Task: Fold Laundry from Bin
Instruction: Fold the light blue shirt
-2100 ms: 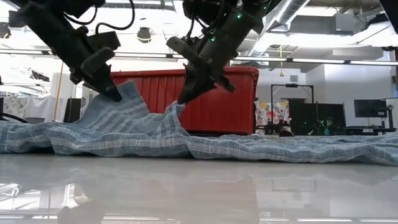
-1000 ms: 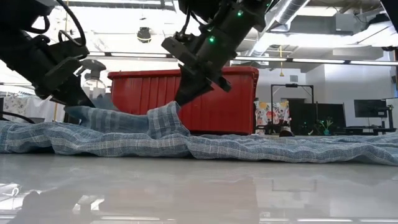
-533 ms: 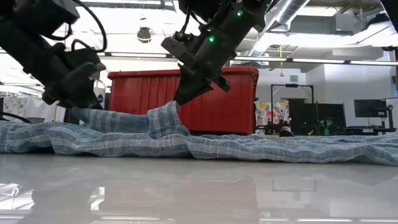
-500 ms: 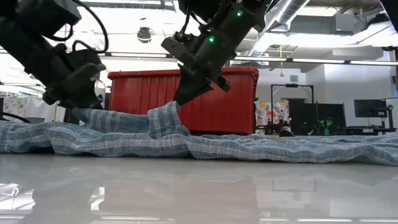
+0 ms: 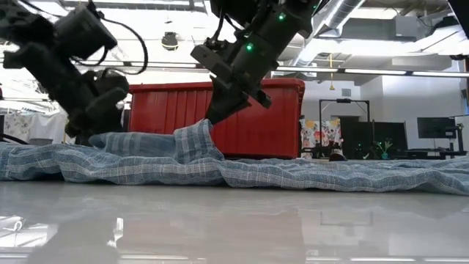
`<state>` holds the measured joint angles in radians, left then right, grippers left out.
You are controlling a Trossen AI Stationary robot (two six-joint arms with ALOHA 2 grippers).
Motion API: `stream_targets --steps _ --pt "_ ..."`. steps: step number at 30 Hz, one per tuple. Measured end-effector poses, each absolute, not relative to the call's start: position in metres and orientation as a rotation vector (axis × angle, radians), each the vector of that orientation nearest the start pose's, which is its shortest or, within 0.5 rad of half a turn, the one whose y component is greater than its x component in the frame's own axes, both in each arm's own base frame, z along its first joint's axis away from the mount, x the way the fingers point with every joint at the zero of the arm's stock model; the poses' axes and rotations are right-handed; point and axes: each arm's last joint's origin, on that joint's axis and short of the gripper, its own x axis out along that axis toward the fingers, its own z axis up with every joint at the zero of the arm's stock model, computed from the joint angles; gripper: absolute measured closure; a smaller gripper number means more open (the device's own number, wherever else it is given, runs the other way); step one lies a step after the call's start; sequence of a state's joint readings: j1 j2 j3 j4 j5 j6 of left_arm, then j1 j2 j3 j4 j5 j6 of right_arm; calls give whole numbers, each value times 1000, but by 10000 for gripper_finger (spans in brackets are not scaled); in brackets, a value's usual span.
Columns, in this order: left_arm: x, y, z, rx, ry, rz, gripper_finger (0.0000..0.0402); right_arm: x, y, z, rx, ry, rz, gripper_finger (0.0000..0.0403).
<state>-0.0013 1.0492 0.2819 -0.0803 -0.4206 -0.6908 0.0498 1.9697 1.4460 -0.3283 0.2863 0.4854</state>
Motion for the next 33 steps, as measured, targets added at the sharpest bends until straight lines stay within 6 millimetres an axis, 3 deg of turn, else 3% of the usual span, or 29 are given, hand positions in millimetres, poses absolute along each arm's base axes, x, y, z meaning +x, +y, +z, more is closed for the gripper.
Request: stream_targets --steps 3,8,21,33 --pt "165 17 130 -499 683 661 299 428 13 204 311 766 -420 386" --pt "168 22 132 -515 672 606 389 427 13 204 312 766 -420 386" --pt "164 22 152 -578 520 587 401 427 12 205 286 771 -410 386" --pt "145 22 182 -561 314 590 401 424 9 215 201 766 -387 386"
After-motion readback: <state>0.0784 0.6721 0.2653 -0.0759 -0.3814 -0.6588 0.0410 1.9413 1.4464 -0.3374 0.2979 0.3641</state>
